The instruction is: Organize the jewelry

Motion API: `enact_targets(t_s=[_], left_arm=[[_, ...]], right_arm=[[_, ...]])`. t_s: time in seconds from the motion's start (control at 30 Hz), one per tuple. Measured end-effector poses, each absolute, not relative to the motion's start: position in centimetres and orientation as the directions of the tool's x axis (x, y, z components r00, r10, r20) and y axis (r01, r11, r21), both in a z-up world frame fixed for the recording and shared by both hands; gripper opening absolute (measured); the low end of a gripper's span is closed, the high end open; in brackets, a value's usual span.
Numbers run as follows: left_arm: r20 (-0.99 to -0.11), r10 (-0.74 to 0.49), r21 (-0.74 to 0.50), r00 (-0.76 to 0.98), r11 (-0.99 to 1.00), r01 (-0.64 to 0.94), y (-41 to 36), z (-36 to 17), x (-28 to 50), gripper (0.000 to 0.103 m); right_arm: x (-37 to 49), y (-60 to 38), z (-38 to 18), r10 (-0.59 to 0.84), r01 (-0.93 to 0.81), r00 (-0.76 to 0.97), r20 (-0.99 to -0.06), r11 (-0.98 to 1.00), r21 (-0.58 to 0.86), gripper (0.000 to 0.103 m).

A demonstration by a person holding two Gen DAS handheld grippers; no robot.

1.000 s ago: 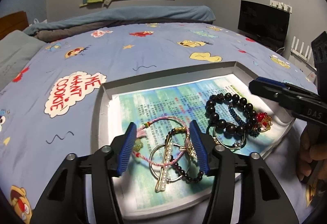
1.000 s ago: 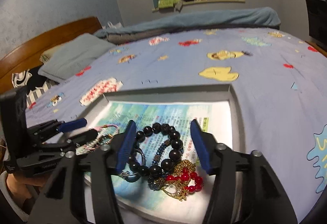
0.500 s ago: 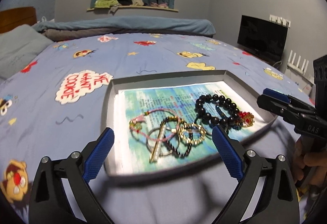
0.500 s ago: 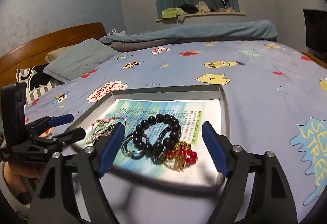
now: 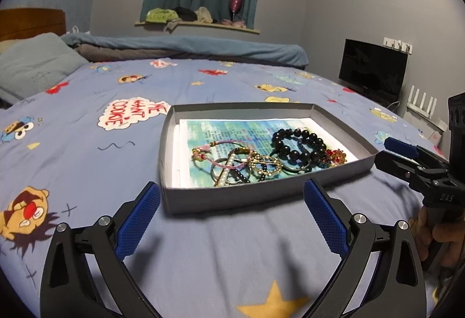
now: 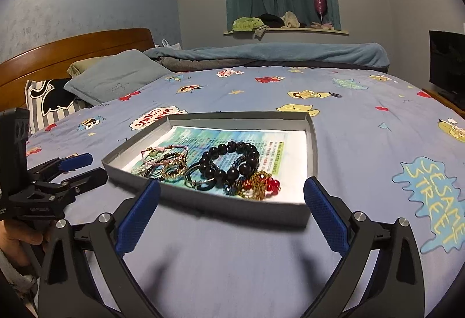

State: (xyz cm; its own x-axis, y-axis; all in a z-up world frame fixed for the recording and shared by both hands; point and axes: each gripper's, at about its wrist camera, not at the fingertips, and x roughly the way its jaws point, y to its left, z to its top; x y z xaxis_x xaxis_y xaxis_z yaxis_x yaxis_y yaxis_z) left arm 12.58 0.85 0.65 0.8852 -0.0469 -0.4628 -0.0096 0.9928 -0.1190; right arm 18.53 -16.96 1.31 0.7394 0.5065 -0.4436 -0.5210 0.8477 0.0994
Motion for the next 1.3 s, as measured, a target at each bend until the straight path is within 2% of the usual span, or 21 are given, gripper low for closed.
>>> enact_targets(t_s=[0.5,1.3], left_arm=[[-0.43,-0.035,-0.098,0.902,0.995,-0.008,-0.2,0.1,10.2,0.098],[-0.425,-0.039,-0.11,0.904,0.994,-0.009,0.0,0.2,9.8,0.098]], right_arm=[[15.0,-17.2,0.9,0.53,-0.555,0.75,-0.395,0.83,0.061,0.097],[14.9,-17.1,0.8,0.521,-0.548,0.757,-0.394,0.835,0.052,0.097]])
